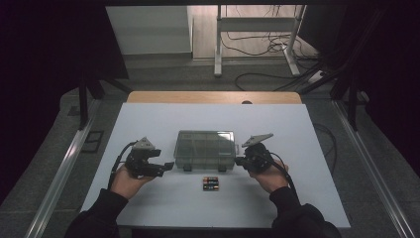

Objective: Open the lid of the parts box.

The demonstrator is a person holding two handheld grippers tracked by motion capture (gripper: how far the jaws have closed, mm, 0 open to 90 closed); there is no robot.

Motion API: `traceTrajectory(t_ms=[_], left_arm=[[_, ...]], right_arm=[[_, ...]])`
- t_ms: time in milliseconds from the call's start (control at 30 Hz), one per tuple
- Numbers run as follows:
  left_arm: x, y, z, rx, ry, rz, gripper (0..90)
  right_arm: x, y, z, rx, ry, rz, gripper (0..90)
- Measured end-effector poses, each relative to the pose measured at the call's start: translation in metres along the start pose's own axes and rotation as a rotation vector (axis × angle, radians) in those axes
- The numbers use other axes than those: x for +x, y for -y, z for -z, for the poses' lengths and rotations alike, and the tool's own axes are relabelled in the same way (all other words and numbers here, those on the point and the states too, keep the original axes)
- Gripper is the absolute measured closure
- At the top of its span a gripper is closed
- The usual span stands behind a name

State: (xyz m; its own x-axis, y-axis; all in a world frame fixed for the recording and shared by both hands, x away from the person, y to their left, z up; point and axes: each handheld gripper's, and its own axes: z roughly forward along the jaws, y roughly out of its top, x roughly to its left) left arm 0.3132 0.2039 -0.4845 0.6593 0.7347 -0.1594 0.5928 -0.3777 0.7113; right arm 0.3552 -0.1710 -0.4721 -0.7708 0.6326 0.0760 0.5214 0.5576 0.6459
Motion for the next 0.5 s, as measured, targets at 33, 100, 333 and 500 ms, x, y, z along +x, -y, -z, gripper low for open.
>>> traceTrajectory(t_ms=[33, 100, 333, 500], left_arm=[[0.0000, -0.0002, -0.0002, 0.000, 0.006, 0.001, 27.8], [0.0000, -0.0008, -0.0005, -0.003, 0.017, 0.006, 32.3], [-0.0011, -0.0028, -0.0020, 0.003, 0.009, 0.012, 44.5], [-0.0030, -0.0051, -0.0039, 0.003, 0.021, 0.008, 57.7]], right_arm=[[-0.0001, -0.0006, 0.0007, -0.004, 0.000, -0.001, 88.8], [-0.0005, -0.0018, 0.0020, -0.017, -0.003, -0.002, 88.8], [-0.0020, -0.0051, 0.0058, -0.046, -0.005, -0.011, 88.8], [-0.0025, -0.0079, 0.0081, -0.067, -0.006, -0.011, 88.8]])
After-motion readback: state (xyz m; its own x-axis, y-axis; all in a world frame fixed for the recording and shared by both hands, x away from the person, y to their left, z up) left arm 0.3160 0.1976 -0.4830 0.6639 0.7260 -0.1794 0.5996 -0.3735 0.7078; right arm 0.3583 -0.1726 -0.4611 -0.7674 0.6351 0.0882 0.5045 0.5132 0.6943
